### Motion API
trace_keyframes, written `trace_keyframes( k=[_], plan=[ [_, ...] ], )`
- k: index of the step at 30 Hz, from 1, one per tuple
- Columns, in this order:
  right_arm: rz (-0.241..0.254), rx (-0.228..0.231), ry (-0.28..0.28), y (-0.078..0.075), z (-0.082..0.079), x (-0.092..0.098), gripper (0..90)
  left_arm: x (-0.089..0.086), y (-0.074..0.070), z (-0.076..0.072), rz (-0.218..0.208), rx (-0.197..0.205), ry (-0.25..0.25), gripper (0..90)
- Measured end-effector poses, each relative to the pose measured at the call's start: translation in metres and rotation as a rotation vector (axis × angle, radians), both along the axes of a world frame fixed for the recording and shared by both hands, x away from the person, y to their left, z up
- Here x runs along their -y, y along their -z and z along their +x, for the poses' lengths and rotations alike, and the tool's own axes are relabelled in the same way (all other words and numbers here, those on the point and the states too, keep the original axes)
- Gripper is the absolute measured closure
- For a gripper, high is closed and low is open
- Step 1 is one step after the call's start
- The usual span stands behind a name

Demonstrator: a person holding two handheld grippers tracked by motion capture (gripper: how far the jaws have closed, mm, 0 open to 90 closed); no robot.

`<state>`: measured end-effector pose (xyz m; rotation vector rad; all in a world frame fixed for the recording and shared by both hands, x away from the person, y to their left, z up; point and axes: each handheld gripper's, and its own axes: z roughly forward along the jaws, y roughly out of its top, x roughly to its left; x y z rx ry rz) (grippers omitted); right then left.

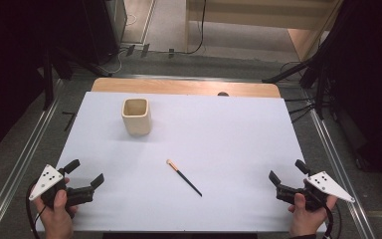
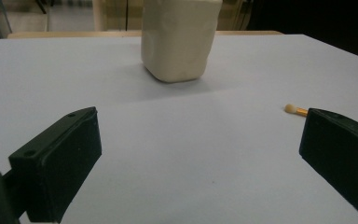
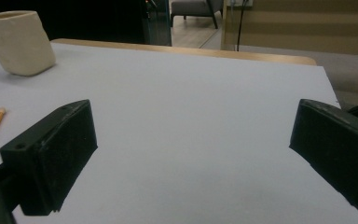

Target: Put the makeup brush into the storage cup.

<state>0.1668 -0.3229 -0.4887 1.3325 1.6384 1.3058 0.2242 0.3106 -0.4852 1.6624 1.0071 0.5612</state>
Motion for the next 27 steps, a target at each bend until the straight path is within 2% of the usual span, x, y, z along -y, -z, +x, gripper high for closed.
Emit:
trace_keyframes(
  k=[5, 13, 17, 23, 27],
  plan=[
    [-0.022, 0.001, 0.006, -0.001, -0.001, -0.004, 3.7, 0.003, 0.001, 0.000, 0.009, -0.003, 0.010, 0.0],
    [-0.021, -0.010, 0.001, -0.002, 0.001, -0.010, 8.0, 0.002, 0.001, 0.000, 0.007, -0.006, 0.007, 0.0],
    [-0.055, -0.006, -0.007, -0.006, 0.001, -0.016, 12.8, 0.003, 0.000, 0.000, 0.011, -0.002, 0.008, 0.0],
    [-0.048, -0.024, -0.049, -0.011, 0.004, -0.025, 14.4, 0.003, 0.000, -0.001, 0.014, -0.001, 0.007, 0.0],
    [-0.068, -0.034, -0.065, -0.017, 0.009, -0.038, 20.3, 0.003, 0.000, -0.001, 0.016, 0.001, 0.009, 0.0]
  ],
)
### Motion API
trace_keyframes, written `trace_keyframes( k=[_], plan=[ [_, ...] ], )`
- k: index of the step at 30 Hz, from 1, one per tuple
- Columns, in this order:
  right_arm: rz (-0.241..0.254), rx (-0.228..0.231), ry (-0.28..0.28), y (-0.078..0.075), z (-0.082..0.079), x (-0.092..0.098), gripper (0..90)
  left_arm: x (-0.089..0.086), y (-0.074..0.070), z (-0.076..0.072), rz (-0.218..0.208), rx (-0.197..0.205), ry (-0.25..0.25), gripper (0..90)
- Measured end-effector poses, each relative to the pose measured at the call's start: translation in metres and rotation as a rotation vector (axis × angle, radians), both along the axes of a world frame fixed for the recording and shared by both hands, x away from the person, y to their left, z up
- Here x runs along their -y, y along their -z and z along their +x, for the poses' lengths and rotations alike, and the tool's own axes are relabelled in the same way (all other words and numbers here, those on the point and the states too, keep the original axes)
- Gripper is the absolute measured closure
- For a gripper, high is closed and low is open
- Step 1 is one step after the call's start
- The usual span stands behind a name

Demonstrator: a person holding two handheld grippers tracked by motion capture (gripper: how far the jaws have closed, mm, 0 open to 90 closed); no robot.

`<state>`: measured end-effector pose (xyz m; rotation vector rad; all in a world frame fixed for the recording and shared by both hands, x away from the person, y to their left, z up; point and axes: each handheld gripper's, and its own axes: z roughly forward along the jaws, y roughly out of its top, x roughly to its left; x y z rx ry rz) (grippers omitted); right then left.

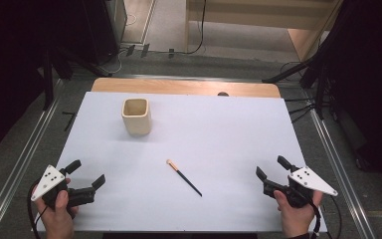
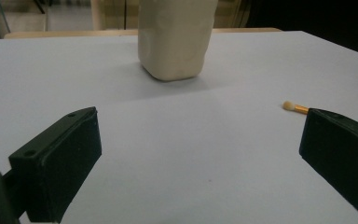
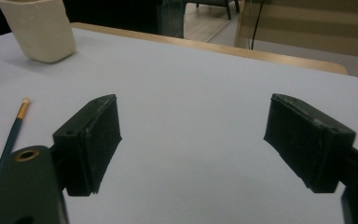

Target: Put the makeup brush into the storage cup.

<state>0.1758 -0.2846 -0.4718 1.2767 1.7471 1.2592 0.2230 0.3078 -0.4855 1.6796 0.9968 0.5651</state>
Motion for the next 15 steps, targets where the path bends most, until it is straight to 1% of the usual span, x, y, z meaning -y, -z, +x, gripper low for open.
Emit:
trace_keyframes(
  k=[1, 3, 4, 6, 7, 9, 10, 12, 15],
  plan=[
    [0.000, 0.000, 0.000, 0.000, 0.000, 0.000, 20.3, 0.000, 0.000, 0.000, 0.000, 0.000, 0.000, 0.0],
    [-0.017, -0.010, -0.024, -0.004, 0.005, -0.009, 21.9, 0.000, 0.000, 0.000, -0.002, 0.001, -0.003, 0.0],
    [-0.017, -0.010, -0.024, -0.004, 0.005, -0.009, 21.9, 0.000, 0.000, 0.000, -0.002, 0.001, -0.003, 0.0],
    [-0.035, -0.017, -0.042, -0.006, 0.009, -0.017, 23.6, -0.001, 0.000, 0.000, -0.004, 0.004, -0.003, 0.0],
    [-0.044, -0.027, -0.048, -0.007, 0.012, -0.023, 25.4, -0.001, 0.000, -0.001, -0.004, 0.004, -0.003, 0.0],
    [-0.045, -0.031, -0.052, -0.008, 0.014, -0.027, 26.1, -0.001, -0.001, -0.001, -0.008, 0.004, -0.004, 0.0],
    [-0.052, -0.039, -0.072, -0.010, 0.019, -0.035, 26.4, -0.001, 0.000, -0.001, -0.009, 0.003, -0.004, 0.0],
    [-0.051, -0.044, -0.079, -0.011, 0.020, -0.038, 26.4, -0.001, -0.001, -0.001, -0.006, 0.003, -0.004, 0.0],
    [-0.054, -0.044, -0.117, -0.014, 0.026, -0.050, 26.5, -0.001, -0.001, -0.001, -0.005, 0.007, -0.006, 0.0]
  ],
)
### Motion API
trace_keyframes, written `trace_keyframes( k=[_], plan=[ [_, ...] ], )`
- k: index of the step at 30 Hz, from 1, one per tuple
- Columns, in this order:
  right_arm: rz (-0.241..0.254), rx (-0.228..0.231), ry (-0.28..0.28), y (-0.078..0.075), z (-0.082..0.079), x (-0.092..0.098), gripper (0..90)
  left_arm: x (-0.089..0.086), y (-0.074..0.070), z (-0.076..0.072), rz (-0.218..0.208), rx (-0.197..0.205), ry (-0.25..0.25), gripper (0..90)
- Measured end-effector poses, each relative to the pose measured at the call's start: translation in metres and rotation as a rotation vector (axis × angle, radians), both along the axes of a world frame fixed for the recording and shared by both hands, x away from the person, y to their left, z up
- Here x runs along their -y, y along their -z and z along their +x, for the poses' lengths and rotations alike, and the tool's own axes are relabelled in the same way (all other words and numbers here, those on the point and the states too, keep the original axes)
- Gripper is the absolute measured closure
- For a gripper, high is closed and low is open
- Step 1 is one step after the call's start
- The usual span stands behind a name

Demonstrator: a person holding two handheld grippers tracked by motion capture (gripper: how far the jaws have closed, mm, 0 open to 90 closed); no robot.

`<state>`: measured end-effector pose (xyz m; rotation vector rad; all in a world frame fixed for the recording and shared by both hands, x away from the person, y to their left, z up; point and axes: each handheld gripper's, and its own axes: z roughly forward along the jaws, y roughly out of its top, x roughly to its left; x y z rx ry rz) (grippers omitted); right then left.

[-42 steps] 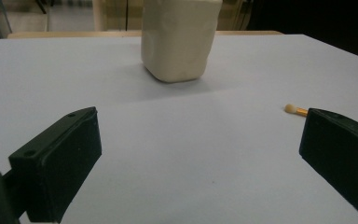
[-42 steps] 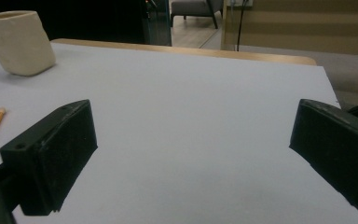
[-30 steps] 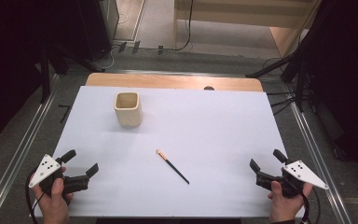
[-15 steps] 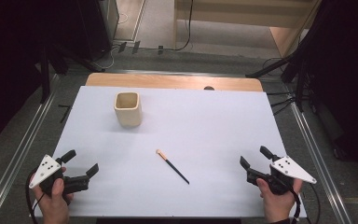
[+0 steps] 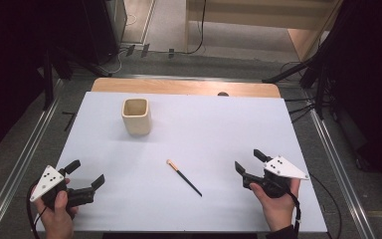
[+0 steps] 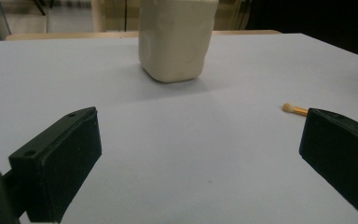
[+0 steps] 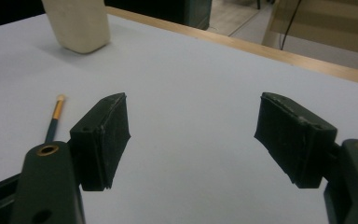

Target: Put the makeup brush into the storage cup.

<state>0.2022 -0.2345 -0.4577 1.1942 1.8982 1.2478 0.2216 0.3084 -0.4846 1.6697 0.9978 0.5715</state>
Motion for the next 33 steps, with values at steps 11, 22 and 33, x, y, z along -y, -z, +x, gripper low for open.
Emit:
trace_keyframes(
  k=[11, 22, 33],
  plan=[
    [-0.030, -0.058, -0.110, -0.006, 0.019, -0.042, 28.9, 0.000, 0.000, 0.000, -0.004, 0.002, 0.002, 0.0],
    [-0.095, -0.143, -0.189, -0.006, 0.035, -0.080, 42.0, 0.001, 0.000, -0.001, -0.005, 0.002, 0.013, 0.0],
    [-0.156, -0.263, -0.282, 0.000, 0.049, -0.108, 48.6, 0.002, 0.000, 0.000, -0.004, -0.003, 0.016, 0.0]
  ],
)
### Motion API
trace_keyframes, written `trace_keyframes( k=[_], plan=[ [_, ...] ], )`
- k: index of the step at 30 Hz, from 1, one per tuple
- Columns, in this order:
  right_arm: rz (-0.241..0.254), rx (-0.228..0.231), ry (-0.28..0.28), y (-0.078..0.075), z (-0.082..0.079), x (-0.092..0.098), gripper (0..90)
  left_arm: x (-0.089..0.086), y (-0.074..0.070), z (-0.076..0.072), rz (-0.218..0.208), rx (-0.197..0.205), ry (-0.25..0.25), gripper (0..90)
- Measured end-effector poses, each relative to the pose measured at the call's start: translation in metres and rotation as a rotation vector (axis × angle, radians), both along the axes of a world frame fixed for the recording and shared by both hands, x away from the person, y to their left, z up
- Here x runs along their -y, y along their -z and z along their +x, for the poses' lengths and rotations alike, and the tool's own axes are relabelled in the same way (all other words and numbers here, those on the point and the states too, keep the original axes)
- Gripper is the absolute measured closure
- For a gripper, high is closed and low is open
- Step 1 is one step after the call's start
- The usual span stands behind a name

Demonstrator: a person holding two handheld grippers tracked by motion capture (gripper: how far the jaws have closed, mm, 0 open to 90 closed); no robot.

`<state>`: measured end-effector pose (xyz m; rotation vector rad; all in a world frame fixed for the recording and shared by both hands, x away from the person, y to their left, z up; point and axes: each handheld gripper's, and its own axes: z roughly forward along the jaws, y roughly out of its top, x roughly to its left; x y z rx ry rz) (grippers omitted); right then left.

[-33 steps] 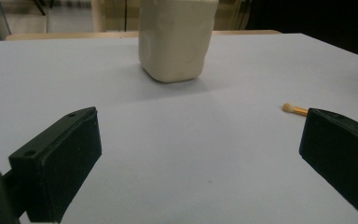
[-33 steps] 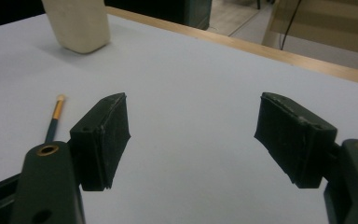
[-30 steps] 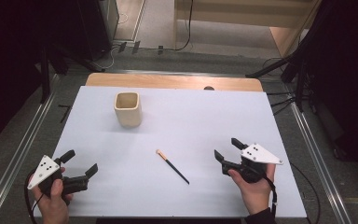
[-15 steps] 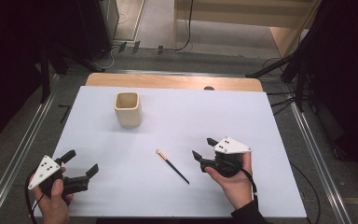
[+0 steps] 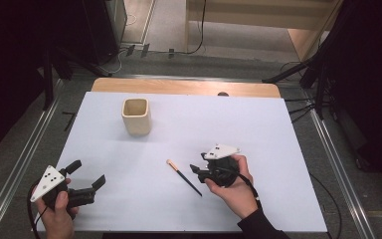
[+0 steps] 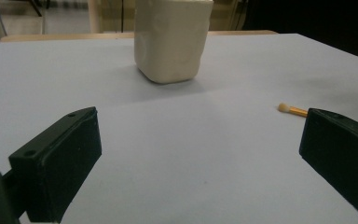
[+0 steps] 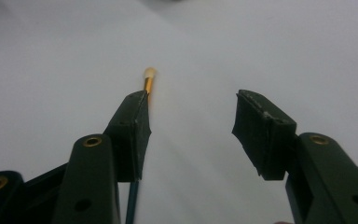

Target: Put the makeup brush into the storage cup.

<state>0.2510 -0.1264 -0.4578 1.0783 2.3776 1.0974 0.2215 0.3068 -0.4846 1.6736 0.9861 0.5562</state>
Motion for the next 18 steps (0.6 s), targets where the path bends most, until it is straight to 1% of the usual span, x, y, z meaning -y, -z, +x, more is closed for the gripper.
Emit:
trace_keyframes(
  k=[1, 2, 4, 5, 6, 8, 9, 10, 12, 13, 14, 15, 18],
  plan=[
    [-0.017, -0.032, -0.015, 0.002, 0.000, -0.005, 55.1, 0.000, 0.000, 0.000, 0.000, 0.000, 0.000, 0.0],
    [-0.017, -0.032, -0.015, 0.002, 0.000, -0.005, 55.1, 0.000, 0.000, 0.000, 0.000, -0.001, 0.000, 0.0],
    [-0.019, -0.062, -0.034, 0.003, 0.001, -0.011, 56.9, 0.000, 0.000, 0.000, 0.001, -0.001, 0.001, 0.0],
    [-0.024, -0.087, -0.041, 0.003, 0.001, -0.014, 58.6, 0.000, 0.000, 0.000, 0.000, -0.001, 0.001, 0.0],
    [-0.044, -0.120, -0.051, 0.003, 0.001, -0.020, 62.3, 0.000, 0.000, 0.000, 0.000, -0.002, 0.001, 0.0],
    [-0.056, -0.150, -0.066, 0.004, 0.003, -0.024, 64.6, 0.001, 0.000, 0.000, -0.001, -0.001, 0.001, 0.0],
    [-0.056, -0.150, -0.066, 0.004, 0.003, -0.024, 64.6, 0.001, 0.001, 0.001, -0.001, -0.002, 0.001, 0.0],
    [-0.065, -0.187, -0.067, 0.006, 0.005, -0.028, 66.6, 0.001, 0.001, 0.001, -0.001, -0.002, 0.001, 0.0],
    [-0.075, -0.196, -0.067, 0.007, 0.005, -0.029, 68.1, 0.001, 0.001, 0.001, 0.001, -0.003, 0.002, 0.0],
    [-0.084, -0.207, -0.069, 0.008, 0.007, -0.031, 68.7, 0.001, 0.001, 0.000, 0.001, -0.003, 0.001, 0.0],
    [-0.094, -0.233, -0.066, 0.011, 0.008, -0.034, 70.8, 0.001, 0.001, 0.000, 0.003, -0.003, 0.002, 0.0],
    [-0.094, -0.233, -0.066, 0.011, 0.008, -0.034, 70.8, 0.001, 0.001, 0.001, 0.004, -0.003, 0.002, 0.0],
    [-0.116, -0.270, -0.061, 0.015, 0.010, -0.037, 73.8, 0.001, 0.001, 0.001, 0.006, -0.003, 0.002, 0.0]
  ],
)
